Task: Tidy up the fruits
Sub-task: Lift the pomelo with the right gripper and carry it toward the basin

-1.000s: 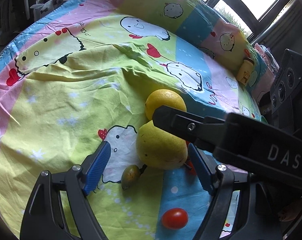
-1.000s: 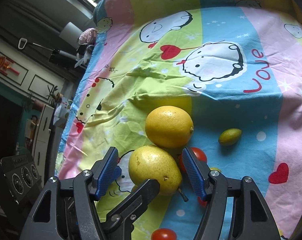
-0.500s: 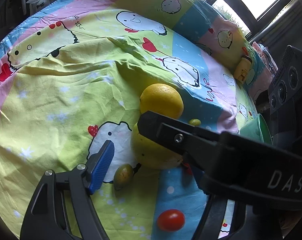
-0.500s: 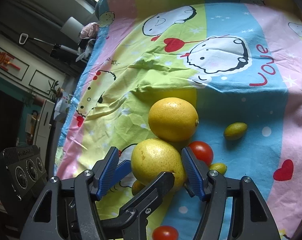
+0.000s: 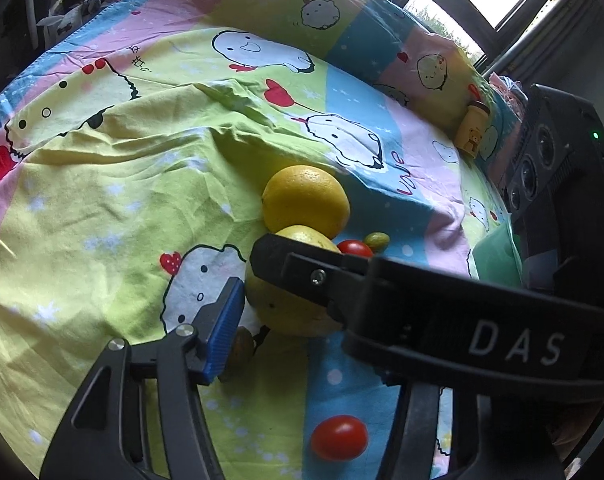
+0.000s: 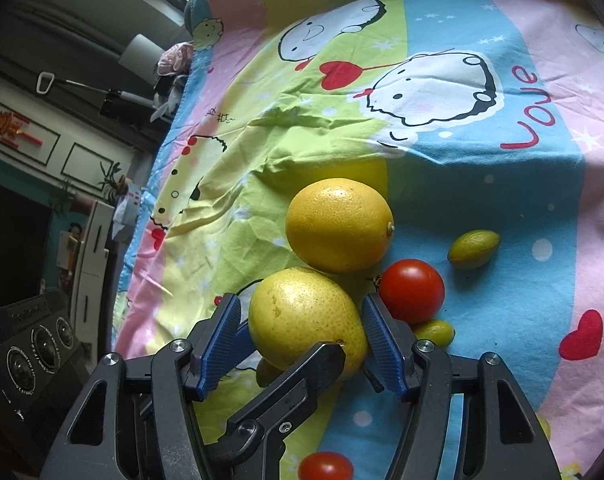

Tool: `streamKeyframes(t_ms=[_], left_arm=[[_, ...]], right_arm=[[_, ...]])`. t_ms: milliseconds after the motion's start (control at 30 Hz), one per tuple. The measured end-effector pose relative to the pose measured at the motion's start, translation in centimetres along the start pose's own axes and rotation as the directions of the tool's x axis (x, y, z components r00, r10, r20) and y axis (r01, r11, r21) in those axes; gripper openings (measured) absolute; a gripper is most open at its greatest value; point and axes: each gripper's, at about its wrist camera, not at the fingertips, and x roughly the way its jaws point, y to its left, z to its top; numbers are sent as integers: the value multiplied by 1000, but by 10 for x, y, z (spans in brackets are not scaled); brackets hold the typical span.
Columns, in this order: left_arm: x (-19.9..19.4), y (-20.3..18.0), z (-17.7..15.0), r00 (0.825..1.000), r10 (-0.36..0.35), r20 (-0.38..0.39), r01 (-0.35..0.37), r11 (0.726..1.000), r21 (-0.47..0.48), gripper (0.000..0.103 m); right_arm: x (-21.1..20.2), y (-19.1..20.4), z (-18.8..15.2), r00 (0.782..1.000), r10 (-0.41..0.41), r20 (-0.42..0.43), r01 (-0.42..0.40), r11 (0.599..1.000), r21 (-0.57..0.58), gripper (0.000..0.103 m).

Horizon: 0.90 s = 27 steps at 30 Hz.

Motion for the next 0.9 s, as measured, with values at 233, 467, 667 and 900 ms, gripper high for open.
streamKeyframes(t_ms=[233, 467, 667, 900], left_arm=[[-7, -2, -4, 999, 31, 14, -31, 999, 22, 55], [-22, -8, -10, 998, 28, 61, -31, 998, 49, 55], [-30, -17, -13, 996, 22, 87, -29, 997, 76, 55], [-40, -25, -17, 993, 11, 121, -24, 994, 108, 55]], right_arm=[[0, -1, -4, 1000, 24, -6, -24, 1000, 17, 64], [-12, 7, -12, 999, 37, 35, -37, 999, 5, 64], [-24, 8, -17, 997, 43, 65, -43, 999, 7, 64], [-35, 12, -23, 994, 47, 99, -48, 999, 6, 64]])
